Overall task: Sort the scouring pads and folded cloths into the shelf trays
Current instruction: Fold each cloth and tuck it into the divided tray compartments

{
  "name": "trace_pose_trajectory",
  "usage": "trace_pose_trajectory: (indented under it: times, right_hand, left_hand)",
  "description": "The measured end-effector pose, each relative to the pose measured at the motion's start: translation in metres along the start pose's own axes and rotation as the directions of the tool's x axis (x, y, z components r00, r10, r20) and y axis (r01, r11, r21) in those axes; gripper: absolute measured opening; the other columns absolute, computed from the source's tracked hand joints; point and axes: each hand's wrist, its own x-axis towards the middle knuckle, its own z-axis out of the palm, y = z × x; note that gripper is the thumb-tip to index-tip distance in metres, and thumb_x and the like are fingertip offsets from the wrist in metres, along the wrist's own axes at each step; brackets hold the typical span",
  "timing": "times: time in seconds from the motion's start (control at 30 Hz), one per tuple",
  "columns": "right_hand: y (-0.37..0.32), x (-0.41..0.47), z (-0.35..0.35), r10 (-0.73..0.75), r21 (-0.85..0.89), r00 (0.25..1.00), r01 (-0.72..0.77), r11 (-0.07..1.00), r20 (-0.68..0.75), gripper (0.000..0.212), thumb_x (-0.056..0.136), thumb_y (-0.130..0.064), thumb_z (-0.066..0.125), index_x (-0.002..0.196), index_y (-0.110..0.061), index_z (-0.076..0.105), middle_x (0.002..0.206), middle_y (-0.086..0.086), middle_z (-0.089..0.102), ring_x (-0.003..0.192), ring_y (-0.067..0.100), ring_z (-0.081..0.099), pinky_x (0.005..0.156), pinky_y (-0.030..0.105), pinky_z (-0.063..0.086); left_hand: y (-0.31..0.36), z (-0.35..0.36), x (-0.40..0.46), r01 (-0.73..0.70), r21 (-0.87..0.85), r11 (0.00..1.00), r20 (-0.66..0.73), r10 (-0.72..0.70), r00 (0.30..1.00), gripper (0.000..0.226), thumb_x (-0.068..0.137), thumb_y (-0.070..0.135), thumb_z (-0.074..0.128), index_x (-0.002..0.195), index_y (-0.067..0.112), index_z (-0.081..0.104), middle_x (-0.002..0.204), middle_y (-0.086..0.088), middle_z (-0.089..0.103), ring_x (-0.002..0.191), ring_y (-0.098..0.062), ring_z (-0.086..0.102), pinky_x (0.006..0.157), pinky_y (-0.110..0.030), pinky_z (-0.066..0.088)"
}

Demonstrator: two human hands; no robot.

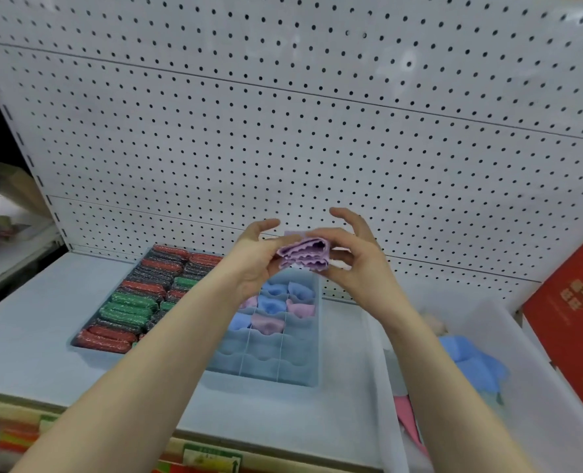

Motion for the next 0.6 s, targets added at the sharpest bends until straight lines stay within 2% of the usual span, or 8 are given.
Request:
trace_pose_trajectory:
  times: [0.1, 0.17, 0.23, 0.27, 0.33, 0.4, 0.5, 0.6]
  right_hand:
    - [0.0, 0.007, 0.001, 0.043, -0.054, 0.984, -0.053, 0.997, -0.174, 0.036, 0.082, 0.008, 0.063, 0.093, -0.024, 0.075, 0.107, -0.01, 0.063, 0.074, 0.002, 0.056, 0.066, 0.017, 0.046]
    - [0.003, 0.012, -0.002, 0.114, -0.033, 0.974, -0.123, 0.992, -0.198, 0.019, 0.085, -0.005, 0.067, 0.086, -0.021, 0.075, 0.079, -0.009, 0.066, 0.064, 0.005, 0.048, 0.06, 0.018, 0.04]
    - [0.006, 0.013, -0.004, 0.196, 0.065, 0.966, -0.187, 0.98, -0.168, 0.004, 0.087, -0.014, 0.07, 0.087, -0.014, 0.074, 0.072, -0.001, 0.064, 0.065, 0.009, 0.049, 0.063, 0.023, 0.041]
    - [0.006, 0.013, -0.005, 0.234, 0.146, 0.961, -0.213, 0.966, -0.148, 0.006, 0.089, -0.015, 0.07, 0.09, -0.01, 0.073, 0.072, 0.002, 0.064, 0.066, 0.01, 0.052, 0.064, 0.025, 0.043]
    - [0.006, 0.011, -0.005, 0.286, 0.31, 0.954, -0.247, 0.918, -0.086, 0.009, 0.092, -0.013, 0.067, 0.096, -0.007, 0.071, 0.068, -0.003, 0.067, 0.061, 0.006, 0.058, 0.06, 0.018, 0.046]
    - [0.007, 0.009, -0.004, 0.302, 0.346, 0.953, -0.277, 0.896, -0.019, 0.011, 0.093, -0.014, 0.065, 0.103, -0.014, 0.071, 0.069, -0.004, 0.069, 0.06, 0.006, 0.058, 0.055, 0.017, 0.045]
    - [0.008, 0.004, -0.004, 0.273, 0.369, 0.957, -0.29, 0.883, 0.099, 0.025, 0.094, -0.006, 0.059, 0.11, -0.022, 0.071, 0.086, 0.002, 0.072, 0.071, 0.013, 0.059, 0.058, 0.023, 0.048]
    - [0.009, 0.0, -0.001, 0.262, 0.451, 0.957, -0.289, 0.844, 0.124, 0.031, 0.093, 0.001, 0.053, 0.092, -0.019, 0.077, 0.089, 0.003, 0.071, 0.076, 0.018, 0.059, 0.058, 0.025, 0.048]
  left_hand:
    - [-0.004, -0.001, -0.001, -0.029, 0.153, 0.988, 0.058, 0.02, 0.998, 0.01, 0.097, 0.018, 0.058, 0.106, 0.016, 0.064, 0.083, -0.006, 0.07, 0.063, -0.015, 0.07, 0.057, -0.021, 0.056]
    - [-0.008, -0.001, -0.002, -0.051, 0.362, 0.931, 0.043, 0.038, 0.998, 0.033, 0.098, 0.044, 0.052, 0.087, 0.017, 0.067, 0.082, 0.003, 0.067, 0.068, -0.012, 0.067, 0.064, -0.027, 0.058]
    - [-0.011, -0.001, -0.002, -0.09, 0.5, 0.861, 0.039, 0.081, 0.996, 0.051, 0.085, 0.071, 0.047, 0.078, 0.023, 0.064, 0.08, 0.012, 0.065, 0.071, -0.004, 0.06, 0.065, -0.022, 0.051]
    - [-0.013, -0.001, -0.004, -0.142, 0.527, 0.838, 0.088, 0.113, 0.99, 0.054, 0.079, 0.076, 0.047, 0.078, 0.024, 0.063, 0.081, 0.015, 0.066, 0.073, -0.001, 0.06, 0.066, -0.018, 0.047]
    - [-0.019, -0.003, -0.003, -0.243, 0.489, 0.838, 0.212, 0.156, 0.965, 0.039, 0.083, 0.061, 0.06, 0.088, 0.022, 0.066, 0.09, 0.014, 0.071, 0.082, -0.004, 0.068, 0.071, -0.019, 0.052]
    - [-0.025, -0.004, -0.001, -0.287, 0.419, 0.862, 0.218, 0.212, 0.953, 0.009, 0.089, 0.026, 0.07, 0.097, 0.022, 0.069, 0.098, 0.005, 0.074, 0.088, -0.01, 0.071, 0.074, -0.027, 0.057]
    - [-0.026, -0.006, 0.0, -0.309, 0.356, 0.882, 0.152, 0.271, 0.95, 0.013, 0.089, 0.009, 0.068, 0.095, 0.021, 0.069, 0.094, -0.006, 0.073, 0.081, -0.013, 0.068, 0.07, -0.034, 0.057]
    - [-0.027, -0.009, -0.003, -0.204, 0.308, 0.929, 0.14, 0.167, 0.976, 0.022, 0.09, 0.008, 0.061, 0.086, 0.028, 0.07, 0.083, -0.001, 0.074, 0.062, -0.011, 0.065, 0.05, -0.022, 0.048]
